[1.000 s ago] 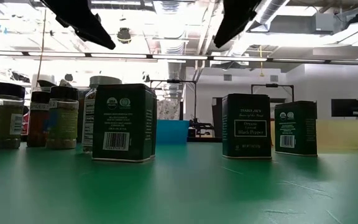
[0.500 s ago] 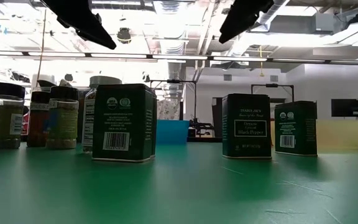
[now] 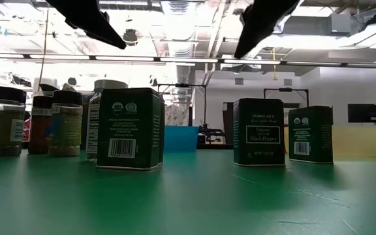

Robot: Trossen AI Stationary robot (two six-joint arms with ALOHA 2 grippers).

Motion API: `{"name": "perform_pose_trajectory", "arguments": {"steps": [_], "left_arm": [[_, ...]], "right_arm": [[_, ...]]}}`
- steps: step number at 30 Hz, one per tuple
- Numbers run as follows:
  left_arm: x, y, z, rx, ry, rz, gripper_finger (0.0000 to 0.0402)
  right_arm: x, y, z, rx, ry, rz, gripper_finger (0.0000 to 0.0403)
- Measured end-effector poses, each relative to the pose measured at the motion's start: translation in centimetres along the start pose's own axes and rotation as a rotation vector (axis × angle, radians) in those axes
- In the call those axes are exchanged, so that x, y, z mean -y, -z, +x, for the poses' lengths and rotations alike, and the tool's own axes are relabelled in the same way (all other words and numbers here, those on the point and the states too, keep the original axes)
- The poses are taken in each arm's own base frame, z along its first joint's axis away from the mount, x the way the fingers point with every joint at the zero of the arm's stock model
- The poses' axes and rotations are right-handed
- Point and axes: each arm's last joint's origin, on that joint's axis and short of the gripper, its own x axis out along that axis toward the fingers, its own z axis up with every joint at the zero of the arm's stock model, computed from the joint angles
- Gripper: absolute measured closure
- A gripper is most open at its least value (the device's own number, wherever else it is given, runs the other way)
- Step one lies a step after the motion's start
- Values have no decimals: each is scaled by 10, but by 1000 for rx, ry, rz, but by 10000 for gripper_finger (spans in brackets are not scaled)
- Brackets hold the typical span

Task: Sort spices by type
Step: Put the black seasoning from the middle into the blue bin

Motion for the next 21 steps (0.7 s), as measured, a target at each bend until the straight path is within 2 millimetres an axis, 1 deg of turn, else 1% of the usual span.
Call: {"name": "perform_pose_trajectory", "arguments": {"steps": [6,10,13,18,21], "left_arm": [[-4,-2,1,18,-21,44,233],[-5,-3,2,25,-30,45,233],[-5,-3,2,22,-31,46,233],[-5,-3,2,21,-30,46,233],[-5,-2,2,19,-30,35,233]], "right_arm": [[-11,0,27,-125,-37,-17,81],[-12,3,39,-245,-22,-40,81],[-13,4,44,-269,-15,-45,81],[-14,3,45,-262,-22,-43,81],[-15,4,45,-274,-58,-41,81]]}}
